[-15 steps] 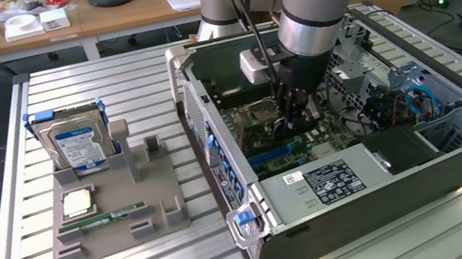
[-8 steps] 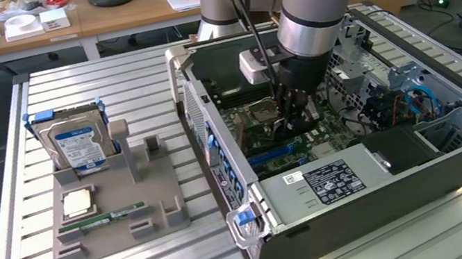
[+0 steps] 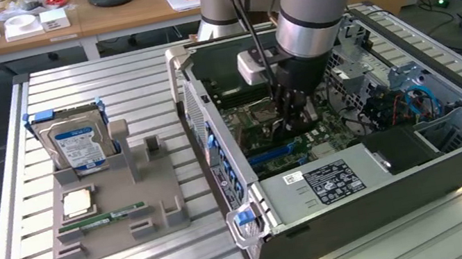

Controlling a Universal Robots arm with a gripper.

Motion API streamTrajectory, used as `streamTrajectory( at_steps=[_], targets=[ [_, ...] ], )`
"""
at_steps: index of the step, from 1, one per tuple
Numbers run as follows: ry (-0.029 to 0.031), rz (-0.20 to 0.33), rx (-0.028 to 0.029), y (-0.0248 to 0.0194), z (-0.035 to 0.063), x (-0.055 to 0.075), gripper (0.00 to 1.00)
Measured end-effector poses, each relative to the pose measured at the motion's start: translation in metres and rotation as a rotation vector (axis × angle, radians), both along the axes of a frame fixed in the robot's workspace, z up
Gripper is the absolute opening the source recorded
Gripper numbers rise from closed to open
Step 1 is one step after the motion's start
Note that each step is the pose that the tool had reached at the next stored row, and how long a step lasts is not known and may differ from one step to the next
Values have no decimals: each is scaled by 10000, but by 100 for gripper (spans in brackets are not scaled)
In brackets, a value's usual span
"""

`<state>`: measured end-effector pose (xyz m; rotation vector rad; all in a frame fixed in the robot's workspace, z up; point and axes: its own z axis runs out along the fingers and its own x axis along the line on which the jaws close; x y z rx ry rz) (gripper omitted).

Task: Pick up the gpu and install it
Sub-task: 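Insert the gpu into the slot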

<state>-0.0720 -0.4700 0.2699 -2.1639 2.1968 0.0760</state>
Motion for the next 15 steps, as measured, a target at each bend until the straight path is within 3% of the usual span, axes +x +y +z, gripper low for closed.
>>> streamTrajectory(
  at_steps=[15],
  targets=[
    [-1, -2, 1, -21, -1, -44, 26]
  ],
)
